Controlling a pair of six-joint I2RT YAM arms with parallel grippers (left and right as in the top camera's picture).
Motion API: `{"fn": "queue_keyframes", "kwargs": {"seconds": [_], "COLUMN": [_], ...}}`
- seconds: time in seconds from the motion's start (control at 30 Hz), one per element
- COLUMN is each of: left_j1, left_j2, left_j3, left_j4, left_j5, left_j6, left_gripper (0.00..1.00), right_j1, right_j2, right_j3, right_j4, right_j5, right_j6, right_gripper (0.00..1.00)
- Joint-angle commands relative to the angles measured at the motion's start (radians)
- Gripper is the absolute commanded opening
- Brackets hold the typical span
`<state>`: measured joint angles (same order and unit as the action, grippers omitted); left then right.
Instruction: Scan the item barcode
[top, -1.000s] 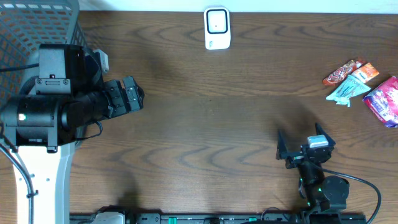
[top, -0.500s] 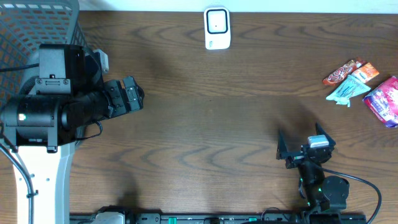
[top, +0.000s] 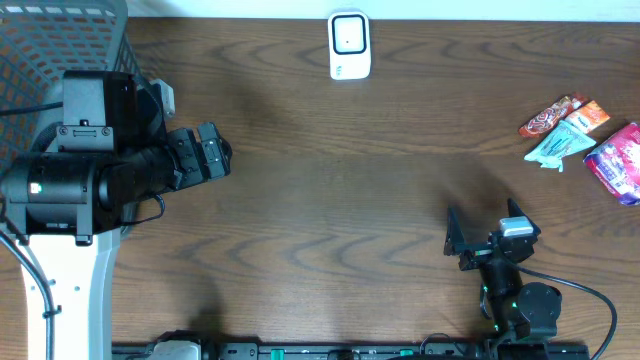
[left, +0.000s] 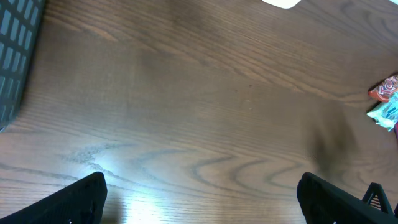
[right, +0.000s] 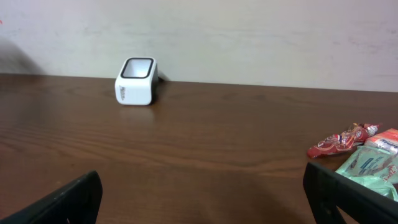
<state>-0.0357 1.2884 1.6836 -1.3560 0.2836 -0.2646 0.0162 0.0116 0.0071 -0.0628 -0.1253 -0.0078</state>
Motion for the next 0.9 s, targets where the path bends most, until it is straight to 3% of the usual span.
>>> {"fn": "queue_keyframes", "kwargs": {"seconds": [0.0,0.87], "left_j1": [-0.003,-0.003], "left_j2": [0.000,0.005], "left_j3": [0.016,0.016], "left_j4": [0.000,-0.003], "left_j5": [0.004,-0.007], "left_j6": [0.010,0.010], "left_gripper": [0.98,0.98], "right_j1": [-0.002,-0.002], "right_j2": [-0.006,-0.006], "right_j3": [-0.002,-0.002], "right_j4": [-0.004,-0.004], "right_j5": [0.009,0.012], "right_j6": [0.014,0.014], "right_gripper": [0.99,0.99]}}
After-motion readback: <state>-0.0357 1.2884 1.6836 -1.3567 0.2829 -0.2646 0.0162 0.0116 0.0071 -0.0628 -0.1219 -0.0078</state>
